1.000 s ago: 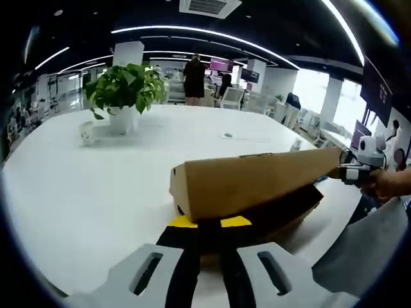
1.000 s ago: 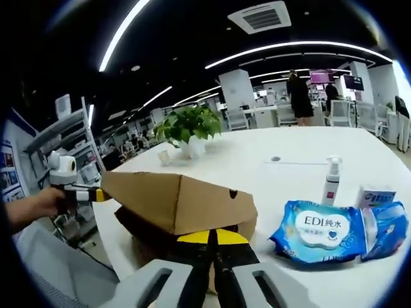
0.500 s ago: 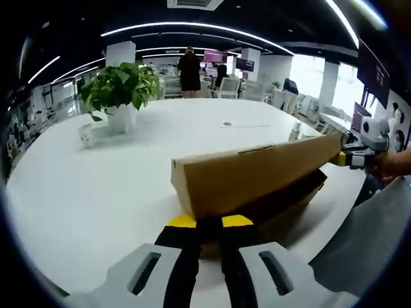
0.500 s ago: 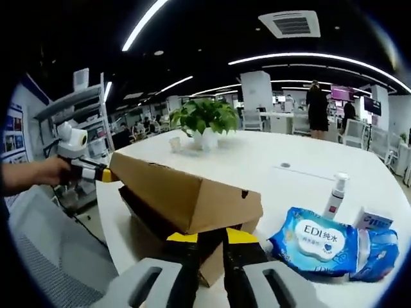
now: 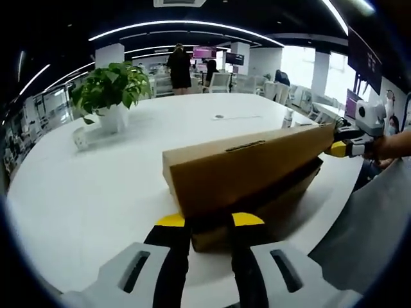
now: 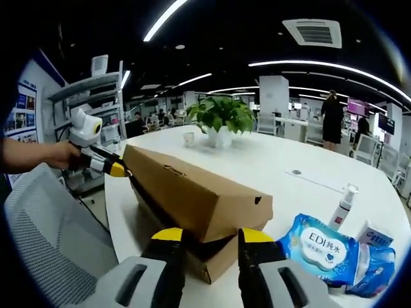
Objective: Operate the shoe box by opening the lid, removing the specified soft item, and placing it in the target area until the item is outside and the box remains undamaged.
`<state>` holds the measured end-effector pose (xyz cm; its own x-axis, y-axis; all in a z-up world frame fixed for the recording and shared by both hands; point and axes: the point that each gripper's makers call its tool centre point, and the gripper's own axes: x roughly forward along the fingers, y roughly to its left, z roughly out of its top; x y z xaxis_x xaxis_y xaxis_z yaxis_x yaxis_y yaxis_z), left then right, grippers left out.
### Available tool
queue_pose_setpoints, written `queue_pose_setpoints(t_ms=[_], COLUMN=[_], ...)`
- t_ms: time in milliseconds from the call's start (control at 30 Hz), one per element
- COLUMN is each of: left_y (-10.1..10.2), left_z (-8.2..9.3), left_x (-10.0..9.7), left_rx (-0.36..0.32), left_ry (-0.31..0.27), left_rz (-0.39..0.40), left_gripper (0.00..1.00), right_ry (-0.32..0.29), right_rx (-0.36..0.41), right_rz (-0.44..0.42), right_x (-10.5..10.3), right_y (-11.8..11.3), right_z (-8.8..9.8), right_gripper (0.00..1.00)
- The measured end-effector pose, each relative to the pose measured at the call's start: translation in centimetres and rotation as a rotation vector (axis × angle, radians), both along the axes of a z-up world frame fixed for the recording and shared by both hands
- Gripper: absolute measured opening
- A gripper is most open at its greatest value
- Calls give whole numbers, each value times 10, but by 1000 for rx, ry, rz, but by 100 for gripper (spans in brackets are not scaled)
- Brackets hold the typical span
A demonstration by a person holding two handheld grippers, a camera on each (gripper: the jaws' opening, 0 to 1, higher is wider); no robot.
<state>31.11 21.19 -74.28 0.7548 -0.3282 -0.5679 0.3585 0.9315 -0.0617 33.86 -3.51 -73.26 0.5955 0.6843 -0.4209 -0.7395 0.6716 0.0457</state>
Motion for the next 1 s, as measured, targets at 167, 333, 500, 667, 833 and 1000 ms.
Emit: queue_pose_setpoints(t_ms=[167, 333, 500, 667, 833, 1000], left_y=[1, 5, 3, 4, 2, 2], left_z=[-4, -4, -13, -16, -22, -26], left_x=[-2, -3, -6, -7, -9, -8], left_rx=[13, 21, 46, 35, 35, 35], left_ry=[10, 5, 23, 29, 48, 60], left_rz=[-8, 0, -24, -16, -24, -27], left_gripper=[25, 33, 34, 34, 35, 36], right_ry=[6, 17, 30, 37, 57, 69], right_rx=[1, -28, -38, -43, -38, -43], right_rz=[8, 40, 46, 48, 42, 40], right_x=[-3, -11, -11, -13, -14, -15], right_y=[2, 5, 5, 5, 5, 5], right_z=[-3, -12, -17, -19, -22, -25], right_gripper=[30, 34, 35, 35, 34, 34])
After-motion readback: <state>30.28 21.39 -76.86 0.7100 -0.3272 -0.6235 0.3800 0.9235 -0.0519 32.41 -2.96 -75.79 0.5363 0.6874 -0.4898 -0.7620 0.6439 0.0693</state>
